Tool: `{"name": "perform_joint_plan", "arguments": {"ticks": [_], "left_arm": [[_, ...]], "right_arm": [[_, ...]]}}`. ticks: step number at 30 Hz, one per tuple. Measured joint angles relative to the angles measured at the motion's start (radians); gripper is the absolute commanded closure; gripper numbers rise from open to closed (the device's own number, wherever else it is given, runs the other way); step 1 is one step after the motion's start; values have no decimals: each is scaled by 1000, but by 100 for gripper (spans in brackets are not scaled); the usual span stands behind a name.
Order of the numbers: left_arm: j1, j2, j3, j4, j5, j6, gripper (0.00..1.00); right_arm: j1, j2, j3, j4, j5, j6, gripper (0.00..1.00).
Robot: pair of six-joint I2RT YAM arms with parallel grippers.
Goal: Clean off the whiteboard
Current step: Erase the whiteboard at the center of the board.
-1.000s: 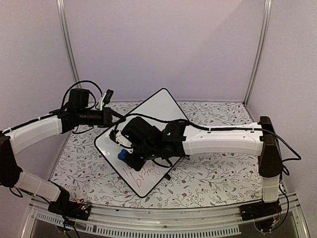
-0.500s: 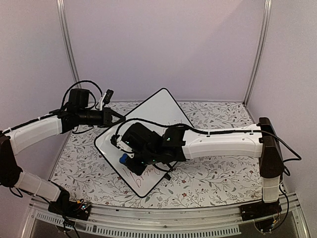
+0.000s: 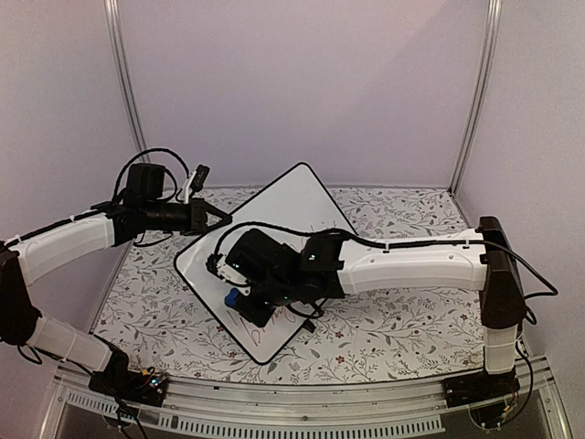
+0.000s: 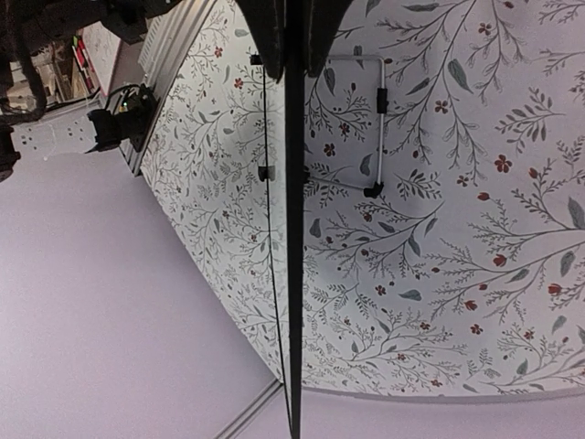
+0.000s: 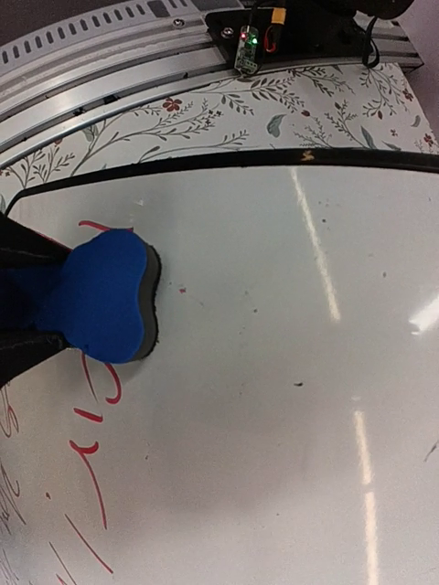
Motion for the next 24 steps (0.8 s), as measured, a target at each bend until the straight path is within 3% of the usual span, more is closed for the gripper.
{"name": "perform_joint_plan", "arguments": {"ticks": [24], "left_arm": [[0,0,0,-1,-2,-3,100]], "right_arm": [[5,79,168,48,105,-112,96]]}}
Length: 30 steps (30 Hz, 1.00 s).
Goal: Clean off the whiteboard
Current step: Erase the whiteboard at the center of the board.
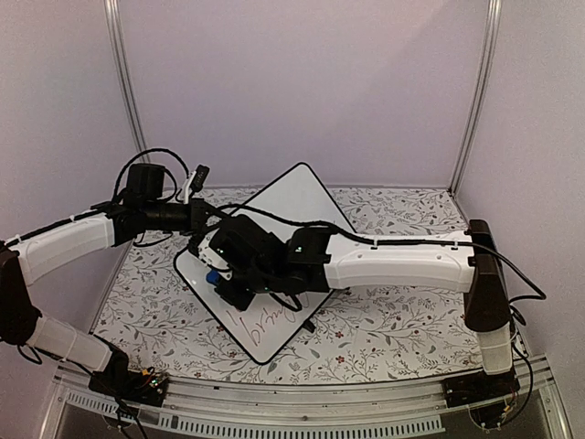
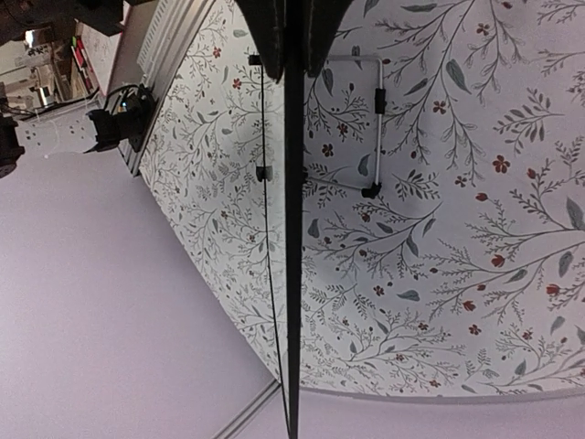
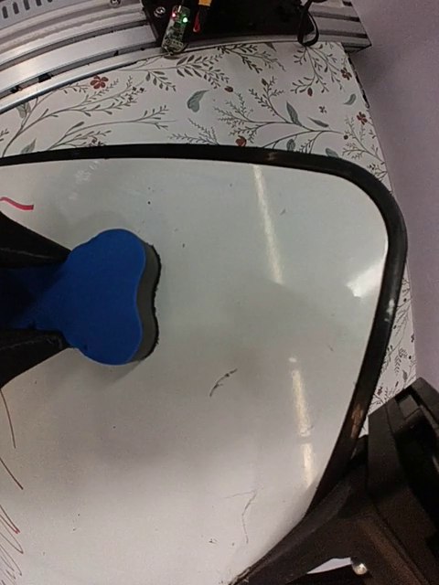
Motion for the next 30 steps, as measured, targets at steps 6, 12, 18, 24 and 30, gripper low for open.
{"name": "perform_joint_plan", "arguments": {"ticks": [6,12,18,24,30], "left_arm": [[0,1,0,0,0,3,100],[0,1,0,0,0,5,100],[0,1,0,0,1,6,100],[0,1,0,1,1,6,100],[0,1,0,1,1,5,100]], "right_arm": [[2,4,-3,7,0,0,96],[10,-21,-67,30,-3,17,96],[25,-42,-128,29,-3,34,96],[31,-60,-170,24,-7,54,96],[33,-77,-210,14,-21,67,96]]}}
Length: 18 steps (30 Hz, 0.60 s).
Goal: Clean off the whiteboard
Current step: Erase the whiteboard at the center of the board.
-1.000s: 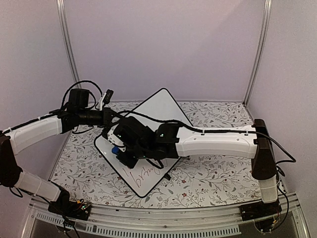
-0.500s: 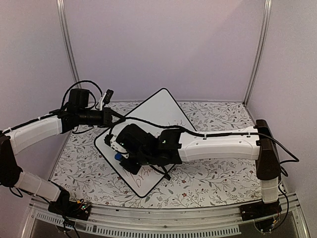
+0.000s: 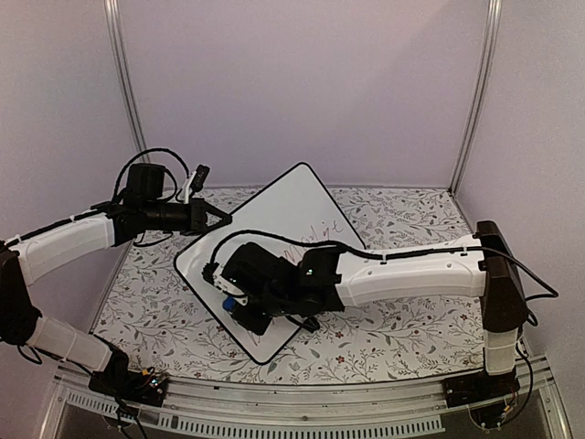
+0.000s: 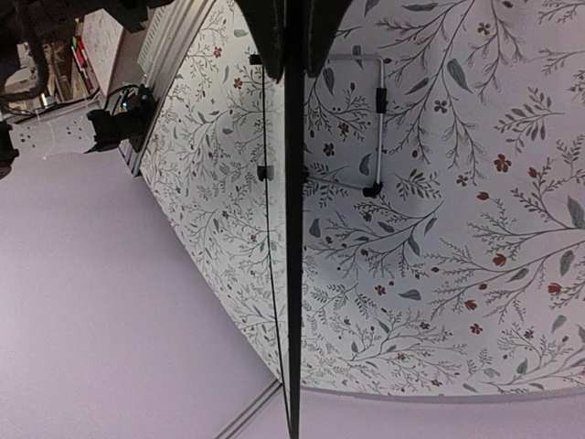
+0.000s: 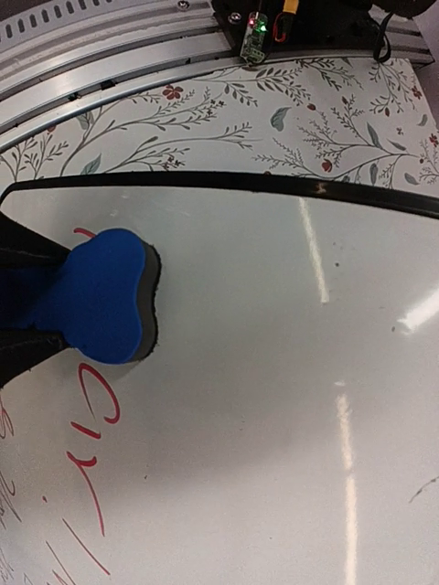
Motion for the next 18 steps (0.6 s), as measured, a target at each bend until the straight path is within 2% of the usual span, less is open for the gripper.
{"name": "perform_joint_plan", "arguments": {"ticks": [10,18], "left_arm": [[0,0,0,0,0,-1,100],[0,0,0,1,0,-7,100]], "right_arm": [[1,-4,4,-17,-3,0,96],[2,-4,93,-50,19,-40,96]]}}
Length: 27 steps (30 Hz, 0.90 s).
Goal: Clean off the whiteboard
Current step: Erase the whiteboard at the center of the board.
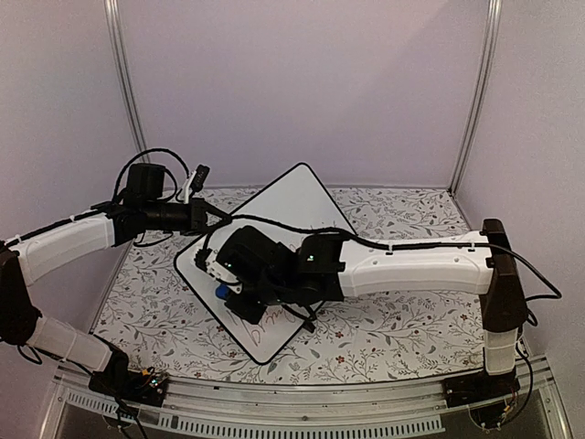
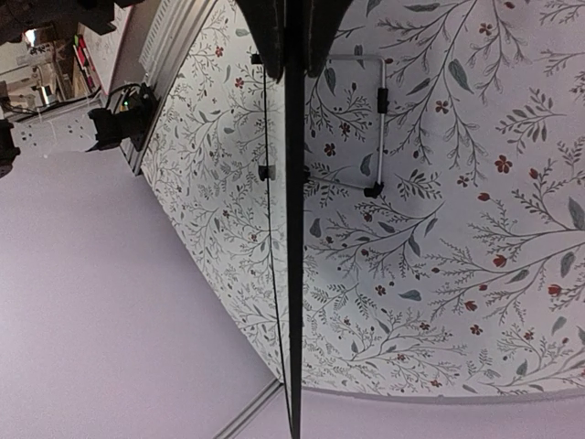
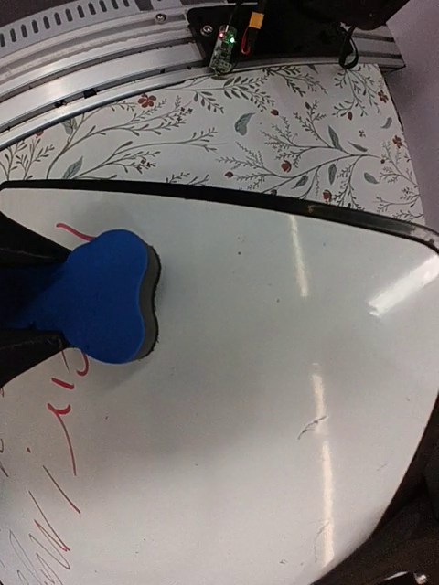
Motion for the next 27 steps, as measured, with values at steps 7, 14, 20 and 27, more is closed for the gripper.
{"name": "perform_joint_plan", "arguments": {"ticks": [7,14,20,27], "left_arm": [[0,0,0,0,0,0,100],[0,0,0,0,0,0,100],[0,0,0,0,0,1,100],[0,0,0,0,1,8,100]], "right_arm": [[3,11,88,6,3,-19,96],[11,44,39,4,-13,-16,96],[23,44,-6,17,-19,-6,97],[33,32,-63,41,-23,24,96]]}}
